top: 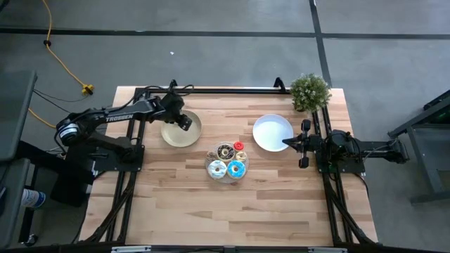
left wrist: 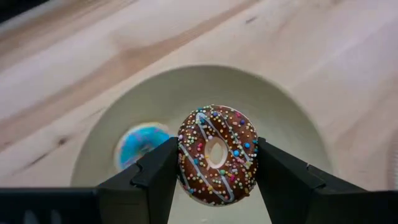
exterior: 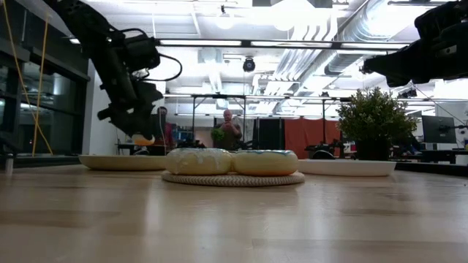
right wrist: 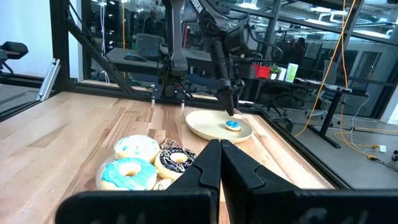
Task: Pick & Place donuts
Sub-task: Put the top small brown donut on the brown plate
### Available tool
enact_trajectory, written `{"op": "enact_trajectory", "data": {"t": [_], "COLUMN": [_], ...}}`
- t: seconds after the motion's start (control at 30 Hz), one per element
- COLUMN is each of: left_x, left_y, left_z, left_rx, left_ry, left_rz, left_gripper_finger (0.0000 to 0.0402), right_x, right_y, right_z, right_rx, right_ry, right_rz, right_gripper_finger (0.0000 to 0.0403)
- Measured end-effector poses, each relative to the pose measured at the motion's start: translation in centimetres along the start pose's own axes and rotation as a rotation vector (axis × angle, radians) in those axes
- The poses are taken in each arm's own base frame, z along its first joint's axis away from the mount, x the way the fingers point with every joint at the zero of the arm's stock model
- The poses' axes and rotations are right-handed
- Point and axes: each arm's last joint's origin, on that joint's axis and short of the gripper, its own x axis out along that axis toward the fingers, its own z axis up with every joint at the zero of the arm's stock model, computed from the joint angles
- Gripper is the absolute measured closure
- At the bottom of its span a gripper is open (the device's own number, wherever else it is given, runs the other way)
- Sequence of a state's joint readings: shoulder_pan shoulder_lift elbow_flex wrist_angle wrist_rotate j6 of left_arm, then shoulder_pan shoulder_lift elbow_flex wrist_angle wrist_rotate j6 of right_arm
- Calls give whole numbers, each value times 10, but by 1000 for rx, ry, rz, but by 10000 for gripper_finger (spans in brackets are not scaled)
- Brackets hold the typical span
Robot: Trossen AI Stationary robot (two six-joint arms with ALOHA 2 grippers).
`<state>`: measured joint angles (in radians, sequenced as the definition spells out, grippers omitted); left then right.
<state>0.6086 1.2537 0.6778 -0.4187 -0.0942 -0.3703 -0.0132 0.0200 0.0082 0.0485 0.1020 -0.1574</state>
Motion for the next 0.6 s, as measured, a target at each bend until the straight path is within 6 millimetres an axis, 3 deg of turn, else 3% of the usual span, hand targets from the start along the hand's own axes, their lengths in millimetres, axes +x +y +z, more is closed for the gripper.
{"op": "enact_trajectory", "data": {"t": [0.37,0.6], "left_x": [1,13], "left_y": [-16,-29], "left_z": [-6,-11], "left_rx": [65,117], "left_ry": [-72,-65], "left_rz": [67,88], "left_gripper_finger": [209,209], "right_x": [0,0], "right_y": [0,0], "right_z": [0,0], "right_rx": [0,0], "right_ry": [0,0], "right_rz": [0,0], "right_gripper_finger": [402,402]}}
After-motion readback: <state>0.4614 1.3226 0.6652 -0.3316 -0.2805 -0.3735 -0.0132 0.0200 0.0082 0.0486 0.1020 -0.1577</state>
